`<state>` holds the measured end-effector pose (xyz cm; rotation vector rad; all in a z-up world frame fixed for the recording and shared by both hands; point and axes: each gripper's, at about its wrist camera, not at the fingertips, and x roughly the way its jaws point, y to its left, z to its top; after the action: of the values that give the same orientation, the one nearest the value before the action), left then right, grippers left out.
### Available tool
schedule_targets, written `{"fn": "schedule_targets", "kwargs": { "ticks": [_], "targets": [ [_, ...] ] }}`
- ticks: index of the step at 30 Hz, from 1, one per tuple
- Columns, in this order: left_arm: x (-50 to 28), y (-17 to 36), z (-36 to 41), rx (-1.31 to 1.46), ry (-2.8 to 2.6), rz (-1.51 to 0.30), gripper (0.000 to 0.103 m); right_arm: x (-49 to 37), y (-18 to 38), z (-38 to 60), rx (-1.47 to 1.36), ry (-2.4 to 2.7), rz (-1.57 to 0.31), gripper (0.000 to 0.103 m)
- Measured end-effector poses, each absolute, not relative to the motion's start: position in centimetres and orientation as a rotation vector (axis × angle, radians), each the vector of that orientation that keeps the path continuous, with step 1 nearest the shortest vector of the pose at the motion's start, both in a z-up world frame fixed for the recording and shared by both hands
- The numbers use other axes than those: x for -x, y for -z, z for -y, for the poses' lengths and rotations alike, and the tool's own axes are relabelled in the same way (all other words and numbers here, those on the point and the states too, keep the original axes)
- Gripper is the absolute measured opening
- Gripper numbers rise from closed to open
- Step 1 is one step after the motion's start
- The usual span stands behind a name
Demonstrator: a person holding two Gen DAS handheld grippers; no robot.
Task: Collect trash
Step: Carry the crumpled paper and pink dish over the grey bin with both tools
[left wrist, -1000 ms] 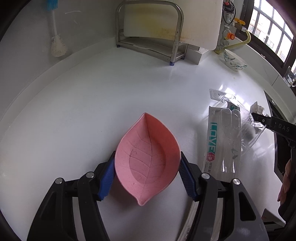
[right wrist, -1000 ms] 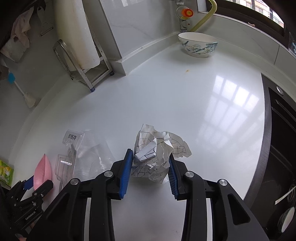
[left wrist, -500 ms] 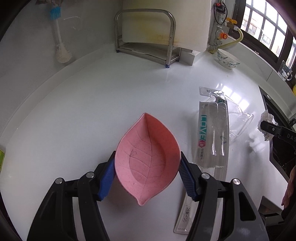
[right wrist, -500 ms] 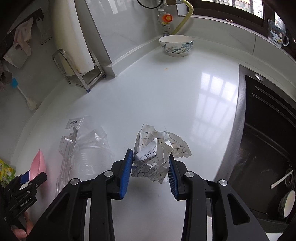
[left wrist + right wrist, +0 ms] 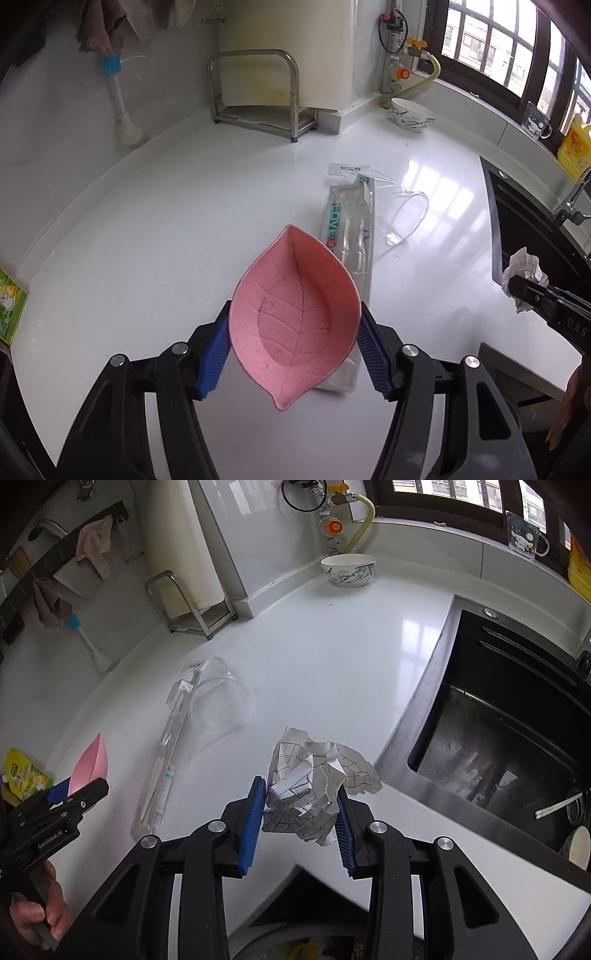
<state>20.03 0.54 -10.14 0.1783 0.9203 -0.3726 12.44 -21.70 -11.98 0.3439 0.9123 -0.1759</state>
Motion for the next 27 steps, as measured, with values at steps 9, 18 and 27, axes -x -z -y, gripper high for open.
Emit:
{"fn": "schedule_targets", "kwargs": {
  "ticks": [9, 18, 27],
  "targets": [
    [-12.9, 8.8, 2.5, -0.186, 0.407, -0.914, 0.062, -4.3, 12.1, 21.3, -0.318, 0.119, -0.958, 0.035],
    [-5.8, 9.0, 6.6, -0.196, 0.436, -0.933, 0.062, 2.7, 13.1, 22.7, -0.322, 0.075, -1.008, 0.035],
    [-0.9, 10.1, 9.5, -0.197, 0.449, -0.951, 0.062, 7.0, 14.2, 24.6, -0.326, 0.049, -1.025, 0.035]
  ]
}}
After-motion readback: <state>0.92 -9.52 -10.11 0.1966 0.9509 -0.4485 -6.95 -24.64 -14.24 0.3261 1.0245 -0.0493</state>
